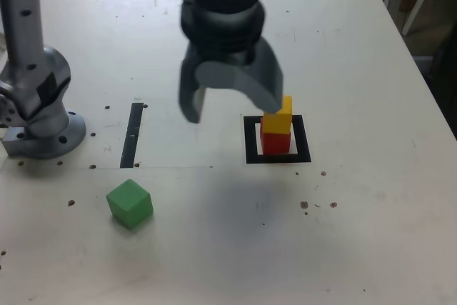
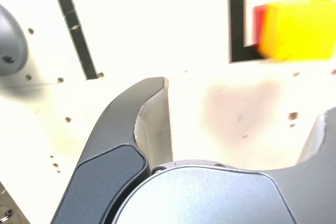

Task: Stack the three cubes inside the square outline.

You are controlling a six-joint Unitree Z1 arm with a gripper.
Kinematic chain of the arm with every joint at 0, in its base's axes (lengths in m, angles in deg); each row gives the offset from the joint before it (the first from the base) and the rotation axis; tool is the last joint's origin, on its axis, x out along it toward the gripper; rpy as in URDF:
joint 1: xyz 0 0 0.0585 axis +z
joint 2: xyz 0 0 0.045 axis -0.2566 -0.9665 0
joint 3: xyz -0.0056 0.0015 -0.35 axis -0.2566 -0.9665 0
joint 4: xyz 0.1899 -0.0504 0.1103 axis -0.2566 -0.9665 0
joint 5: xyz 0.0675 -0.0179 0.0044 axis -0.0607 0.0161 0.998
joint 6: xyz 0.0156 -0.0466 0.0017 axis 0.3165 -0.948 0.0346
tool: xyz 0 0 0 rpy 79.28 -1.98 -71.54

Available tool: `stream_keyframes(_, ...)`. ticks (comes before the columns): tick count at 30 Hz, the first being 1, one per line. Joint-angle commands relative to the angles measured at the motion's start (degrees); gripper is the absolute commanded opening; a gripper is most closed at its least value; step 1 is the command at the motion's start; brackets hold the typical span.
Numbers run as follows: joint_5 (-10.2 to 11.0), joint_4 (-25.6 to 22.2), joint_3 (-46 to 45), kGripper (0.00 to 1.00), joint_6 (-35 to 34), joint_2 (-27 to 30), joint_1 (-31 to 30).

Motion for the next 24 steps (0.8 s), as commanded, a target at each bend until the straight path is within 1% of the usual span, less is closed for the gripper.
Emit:
stream_keyframes(1,-0.3,0.5,-1.5,1.00,-0.8,1.6,-2.0)
stream_keyframes(7,-0.2,1.7,-7.6,1.00,-0.1,4.8,-8.2)
stream_keyframes(13,1.1,3.5,-13.7,1.00,4.5,7.6,-15.8)
stream_keyframes(16,1.4,4.6,-16.5,1.00,6.8,8.7,-19.7)
stream_keyframes(20,1.0,6.3,-19.7,1.00,8.1,9.7,-24.3)
stream_keyframes(24,0.0,7.9,-21.8,1.00,8.0,9.8,-26.8)
